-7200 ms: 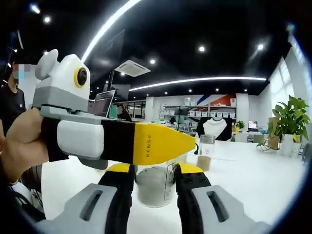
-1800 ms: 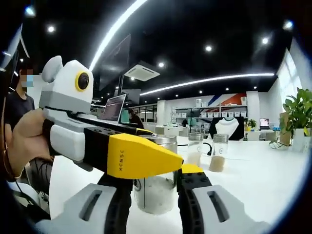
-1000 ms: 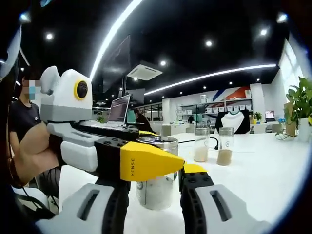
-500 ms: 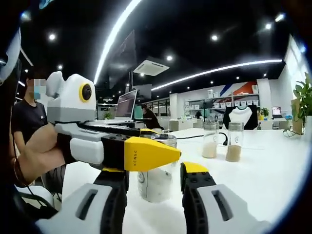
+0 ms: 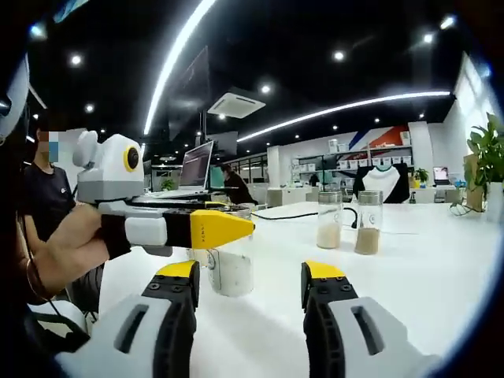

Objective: Rotate the seasoning bottle until the label or dispensing opening points toward the visible target arrow and the bottle remains upright within the marked orientation range

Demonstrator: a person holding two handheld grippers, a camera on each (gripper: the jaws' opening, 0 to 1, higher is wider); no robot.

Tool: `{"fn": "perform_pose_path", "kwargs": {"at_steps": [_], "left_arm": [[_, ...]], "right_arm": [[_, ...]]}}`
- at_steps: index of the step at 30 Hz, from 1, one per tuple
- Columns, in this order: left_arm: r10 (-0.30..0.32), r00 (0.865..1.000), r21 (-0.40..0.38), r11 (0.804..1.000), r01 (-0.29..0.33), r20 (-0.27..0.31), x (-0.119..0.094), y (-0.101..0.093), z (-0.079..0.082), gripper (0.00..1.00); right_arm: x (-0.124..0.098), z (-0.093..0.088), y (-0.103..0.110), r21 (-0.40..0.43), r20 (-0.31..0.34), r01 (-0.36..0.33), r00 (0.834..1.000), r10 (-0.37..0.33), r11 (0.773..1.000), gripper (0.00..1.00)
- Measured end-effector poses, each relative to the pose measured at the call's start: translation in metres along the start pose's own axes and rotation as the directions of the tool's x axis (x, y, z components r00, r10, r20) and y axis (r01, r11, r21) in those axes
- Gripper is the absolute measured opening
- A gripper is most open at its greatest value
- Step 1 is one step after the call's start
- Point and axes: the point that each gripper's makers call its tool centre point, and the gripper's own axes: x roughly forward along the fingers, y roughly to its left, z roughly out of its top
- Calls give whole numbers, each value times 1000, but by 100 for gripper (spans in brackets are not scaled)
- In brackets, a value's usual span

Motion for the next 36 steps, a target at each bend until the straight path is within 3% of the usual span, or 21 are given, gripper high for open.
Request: {"fn": "perform_pose_path", "kwargs": {"at_steps": [4, 6, 10, 21, 36], "left_arm": [[14, 1000, 7, 1000, -14, 5, -2, 5, -1, 34], [21, 1000, 9, 1000, -21, -1, -2, 9, -3, 34], [37, 999, 7, 999, -37, -4, -5, 15, -9, 34], [59, 998, -2, 998, -59, -13, -5, 27, -17, 34], [54, 998, -14, 998, -55, -23, 1, 34, -24, 34]], "right_arm": [[-1, 9, -7, 81, 48, 10, 999, -14, 997, 74], [-2, 11, -10, 84, 53, 16, 998, -20, 996, 77], [-5, 8, -17, 33, 30, 48, 998, -49, 998, 76], [-5, -2, -21, 33, -3, 58, 998, -58, 998, 75], [-3, -1, -24, 18, -9, 66, 998, -66, 998, 75]]}}
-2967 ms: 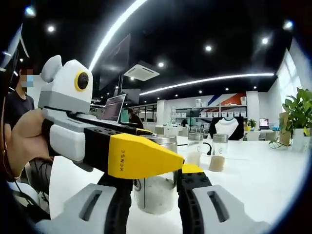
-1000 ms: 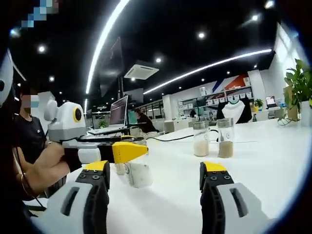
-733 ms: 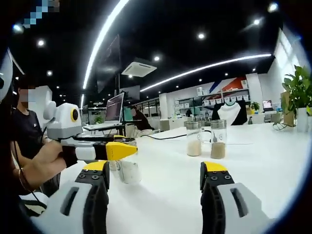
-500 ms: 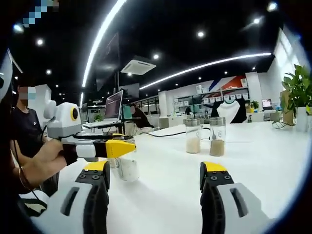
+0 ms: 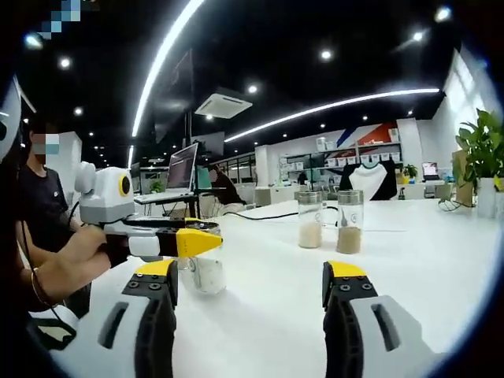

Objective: Rotate the seasoning bottle until the label or dispensing opening points toward the visible target arrow and the bottle remains upright within the marked orientation range

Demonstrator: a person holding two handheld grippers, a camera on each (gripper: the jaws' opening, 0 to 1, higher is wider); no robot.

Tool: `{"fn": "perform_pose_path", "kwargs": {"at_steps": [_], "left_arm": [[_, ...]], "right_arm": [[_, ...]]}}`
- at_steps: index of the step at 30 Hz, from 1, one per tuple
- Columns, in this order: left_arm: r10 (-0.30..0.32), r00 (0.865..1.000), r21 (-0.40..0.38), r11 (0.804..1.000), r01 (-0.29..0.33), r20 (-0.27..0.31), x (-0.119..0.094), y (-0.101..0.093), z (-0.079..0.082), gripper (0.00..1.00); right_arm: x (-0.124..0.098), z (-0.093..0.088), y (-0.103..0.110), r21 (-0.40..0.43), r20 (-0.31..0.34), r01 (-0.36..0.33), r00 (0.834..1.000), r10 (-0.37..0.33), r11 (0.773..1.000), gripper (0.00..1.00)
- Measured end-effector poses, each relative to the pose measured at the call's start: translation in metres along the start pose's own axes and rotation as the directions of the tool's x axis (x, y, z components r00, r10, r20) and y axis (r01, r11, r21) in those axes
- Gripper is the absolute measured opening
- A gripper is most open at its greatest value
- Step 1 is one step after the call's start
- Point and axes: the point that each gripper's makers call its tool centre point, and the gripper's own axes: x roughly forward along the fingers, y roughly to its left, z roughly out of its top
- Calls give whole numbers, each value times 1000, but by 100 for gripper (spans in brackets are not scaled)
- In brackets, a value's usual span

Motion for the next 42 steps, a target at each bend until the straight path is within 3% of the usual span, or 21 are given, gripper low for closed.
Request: {"fn": "perform_pose_path", "kwargs": {"at_steps": [10, 42], "left_arm": [[3, 1000, -13, 1000, -3, -4, 2, 3, -4, 34], [30, 1000, -19, 999, -30, 1, 1, 13, -12, 34]], "right_arm": [[2, -3, -1, -35, -21, 4, 1000, -5, 999, 72], [6, -2, -1, -36, -25, -12, 1000, 11, 999, 73]]}}
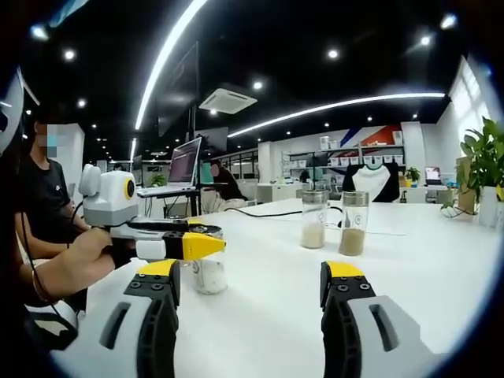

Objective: Rotate the seasoning bottle until the label or dispensing opening points toward the visible target arrow and the bottle remains upright within the marked orientation range

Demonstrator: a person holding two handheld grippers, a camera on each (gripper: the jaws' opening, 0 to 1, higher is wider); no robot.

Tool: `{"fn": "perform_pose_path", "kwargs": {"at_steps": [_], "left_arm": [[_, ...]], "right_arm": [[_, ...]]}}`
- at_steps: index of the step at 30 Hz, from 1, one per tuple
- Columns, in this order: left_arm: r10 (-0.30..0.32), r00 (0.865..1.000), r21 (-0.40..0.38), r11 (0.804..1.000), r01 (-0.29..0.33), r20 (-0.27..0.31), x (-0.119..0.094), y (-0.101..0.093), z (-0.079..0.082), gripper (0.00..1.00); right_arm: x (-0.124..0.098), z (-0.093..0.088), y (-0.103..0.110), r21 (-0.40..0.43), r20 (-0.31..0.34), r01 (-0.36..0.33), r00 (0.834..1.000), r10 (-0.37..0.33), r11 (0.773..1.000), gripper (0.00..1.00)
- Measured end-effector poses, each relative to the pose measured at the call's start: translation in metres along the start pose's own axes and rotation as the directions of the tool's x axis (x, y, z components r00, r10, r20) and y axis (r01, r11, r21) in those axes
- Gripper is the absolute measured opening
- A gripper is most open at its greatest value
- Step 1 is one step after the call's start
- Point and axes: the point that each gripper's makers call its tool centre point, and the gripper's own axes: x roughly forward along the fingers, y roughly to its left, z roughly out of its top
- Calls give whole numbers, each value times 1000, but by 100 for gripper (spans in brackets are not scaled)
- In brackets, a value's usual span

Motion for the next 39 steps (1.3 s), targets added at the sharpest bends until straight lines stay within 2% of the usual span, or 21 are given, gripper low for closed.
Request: {"fn": "perform_pose_path", "kwargs": {"at_steps": [17, 26, 39], "left_arm": [[-25, 1000, 14, 1000, 25, 0, 0, -2, -2, 35], [0, 1000, 125, 992, 0, 4, -3, -6, 7, 39], [26, 1000, 151, 988, -27, 7, -19, 2, 18, 44]], "right_arm": [[2, -2, 6, 6, -4, -11, 1000, 11, 1000, 72], [1, -1, 9, 12, -2, -15, 1000, 15, 1000, 72], [1, 0, 9, 13, 4, -19, 1000, 19, 1000, 72]]}}
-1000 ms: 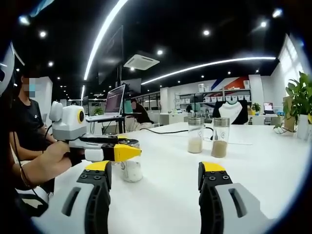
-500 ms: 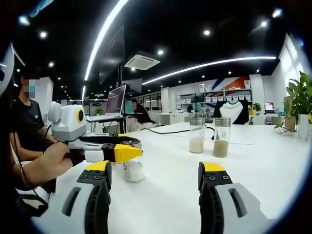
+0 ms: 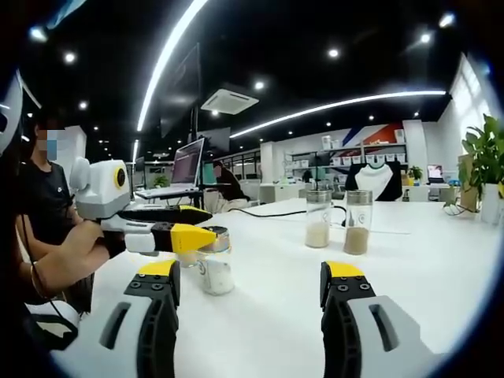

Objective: Rotate the seasoning bottle until the label or dispensing opening points toward the visible target arrow and the bottle remains upright within the marked orientation range

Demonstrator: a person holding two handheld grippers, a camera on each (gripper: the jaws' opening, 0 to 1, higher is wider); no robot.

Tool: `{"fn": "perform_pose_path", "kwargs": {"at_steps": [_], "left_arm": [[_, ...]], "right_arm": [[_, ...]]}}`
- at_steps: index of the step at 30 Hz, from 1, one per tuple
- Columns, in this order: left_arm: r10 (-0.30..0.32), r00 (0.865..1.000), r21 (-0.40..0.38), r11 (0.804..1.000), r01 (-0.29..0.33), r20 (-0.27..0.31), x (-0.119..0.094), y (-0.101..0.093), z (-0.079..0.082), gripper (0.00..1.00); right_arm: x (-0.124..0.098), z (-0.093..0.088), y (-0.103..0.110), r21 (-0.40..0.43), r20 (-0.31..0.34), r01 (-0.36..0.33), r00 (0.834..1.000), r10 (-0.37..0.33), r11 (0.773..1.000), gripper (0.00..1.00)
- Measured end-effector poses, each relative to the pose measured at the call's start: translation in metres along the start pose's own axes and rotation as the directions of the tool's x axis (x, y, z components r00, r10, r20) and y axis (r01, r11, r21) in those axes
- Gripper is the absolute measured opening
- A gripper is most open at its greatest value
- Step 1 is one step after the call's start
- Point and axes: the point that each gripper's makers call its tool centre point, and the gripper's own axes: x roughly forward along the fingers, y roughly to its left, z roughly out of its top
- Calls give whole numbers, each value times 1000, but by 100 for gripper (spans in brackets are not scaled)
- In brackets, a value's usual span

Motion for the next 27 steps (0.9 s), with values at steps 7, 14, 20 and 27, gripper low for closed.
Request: {"fn": "perform_pose_path", "kwargs": {"at_steps": [7, 14, 20, 27], "left_arm": [[0, 1000, -7, 1000, 0, -31, 8, -3, -8, 44], [2, 1000, -41, 999, -3, -31, 15, -5, -11, 42], [11, 999, -52, 999, -13, -31, 16, -5, -12, 38], [2, 1000, -59, 998, -3, -21, 15, -6, -11, 34]], "right_arm": [[0, 0, 1, 0, 0, -5, 1000, 5, 1000, 72], [-3, 0, -3, 1, -2, 7, 1000, -7, 1000, 72], [-4, -1, -3, 6, -2, 7, 1000, -7, 1000, 72], [-3, -2, -2, 16, -2, 2, 1000, -2, 1000, 72]]}}
